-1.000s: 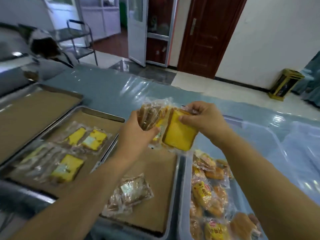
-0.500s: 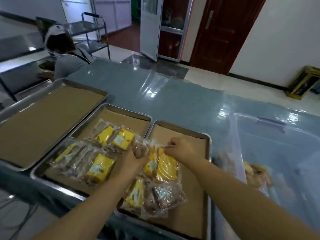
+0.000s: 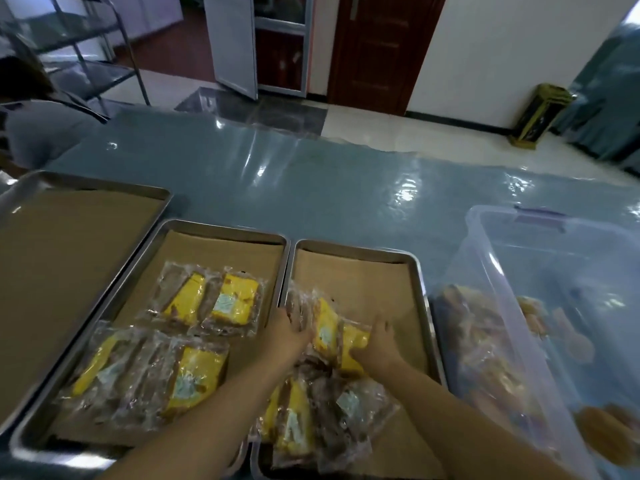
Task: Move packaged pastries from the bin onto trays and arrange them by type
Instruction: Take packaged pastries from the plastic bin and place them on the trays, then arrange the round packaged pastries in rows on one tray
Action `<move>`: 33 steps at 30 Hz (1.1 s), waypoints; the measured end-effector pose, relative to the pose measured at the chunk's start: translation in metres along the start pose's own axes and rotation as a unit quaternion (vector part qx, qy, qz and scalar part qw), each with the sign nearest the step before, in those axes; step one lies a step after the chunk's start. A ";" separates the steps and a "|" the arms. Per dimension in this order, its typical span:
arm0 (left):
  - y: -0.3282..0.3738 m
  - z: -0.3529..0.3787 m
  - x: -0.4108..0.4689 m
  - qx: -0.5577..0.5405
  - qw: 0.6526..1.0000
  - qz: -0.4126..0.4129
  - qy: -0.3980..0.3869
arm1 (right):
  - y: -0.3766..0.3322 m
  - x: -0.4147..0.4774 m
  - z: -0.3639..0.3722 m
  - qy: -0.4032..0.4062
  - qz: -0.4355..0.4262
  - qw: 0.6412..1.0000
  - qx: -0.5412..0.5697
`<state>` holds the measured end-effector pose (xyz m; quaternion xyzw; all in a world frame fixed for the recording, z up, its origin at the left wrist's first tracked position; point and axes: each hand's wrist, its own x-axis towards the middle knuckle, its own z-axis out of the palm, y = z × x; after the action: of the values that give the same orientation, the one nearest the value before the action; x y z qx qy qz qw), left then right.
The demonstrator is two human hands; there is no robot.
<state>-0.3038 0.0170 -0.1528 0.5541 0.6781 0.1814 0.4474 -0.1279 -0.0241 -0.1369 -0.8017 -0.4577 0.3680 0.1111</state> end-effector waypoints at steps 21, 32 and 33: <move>0.003 -0.005 0.007 0.322 0.906 0.273 0.033 | 0.007 -0.012 0.002 0.119 -0.140 0.977 -0.112; 0.154 0.010 -0.078 -0.035 0.902 0.425 0.076 | -0.031 -0.103 -0.097 0.300 -0.259 0.911 0.116; 0.164 0.015 -0.086 -0.056 0.899 0.429 0.074 | -0.027 -0.107 -0.108 0.306 -0.254 0.910 0.119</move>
<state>-0.1958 -0.0131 -0.0041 0.7503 0.3947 0.4341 0.3047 -0.1037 -0.0797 0.0058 -0.7122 -0.5425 0.1156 0.4302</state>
